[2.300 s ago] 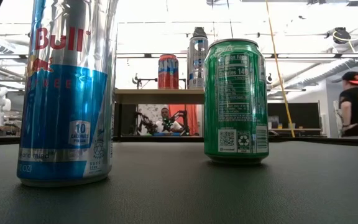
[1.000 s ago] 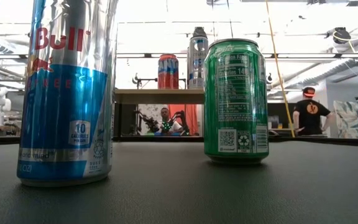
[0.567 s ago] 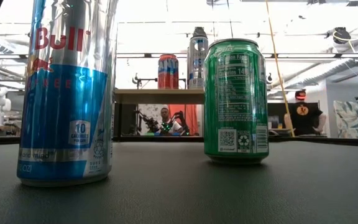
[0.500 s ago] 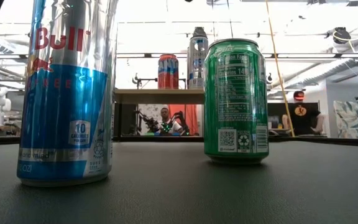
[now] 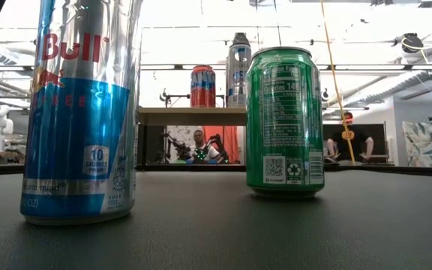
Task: Place canned beverage on shelf
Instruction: Put the top center green soda can on the shelf
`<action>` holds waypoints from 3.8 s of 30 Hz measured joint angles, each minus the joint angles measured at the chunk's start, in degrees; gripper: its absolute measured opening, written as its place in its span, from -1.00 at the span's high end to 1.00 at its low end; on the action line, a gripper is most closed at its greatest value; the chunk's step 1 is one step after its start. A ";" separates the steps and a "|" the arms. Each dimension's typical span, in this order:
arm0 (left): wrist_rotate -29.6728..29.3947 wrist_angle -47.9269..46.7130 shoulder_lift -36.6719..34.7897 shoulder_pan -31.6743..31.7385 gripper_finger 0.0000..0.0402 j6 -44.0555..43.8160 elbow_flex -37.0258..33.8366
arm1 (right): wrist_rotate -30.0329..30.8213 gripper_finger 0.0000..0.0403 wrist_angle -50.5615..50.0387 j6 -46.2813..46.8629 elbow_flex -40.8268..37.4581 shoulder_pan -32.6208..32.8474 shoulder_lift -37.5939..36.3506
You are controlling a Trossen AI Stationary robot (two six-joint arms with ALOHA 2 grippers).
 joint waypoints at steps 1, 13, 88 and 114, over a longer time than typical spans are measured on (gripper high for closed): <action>0.25 0.07 0.00 0.00 -0.50 0.00 0.00 | -0.18 -0.59 -0.05 1.29 0.00 0.00 -0.01; 3.17 5.37 -1.78 1.00 -0.50 0.11 -0.02 | -2.49 -0.91 -2.34 6.21 0.04 -0.04 -4.09; -9.22 34.05 -6.91 4.29 -0.50 1.64 0.09 | 9.25 -0.86 33.48 -1.28 -0.09 -4.92 -3.61; -9.02 32.61 -6.88 2.86 -0.50 8.06 0.02 | 8.80 -0.54 32.59 -4.59 -0.04 -4.87 -3.56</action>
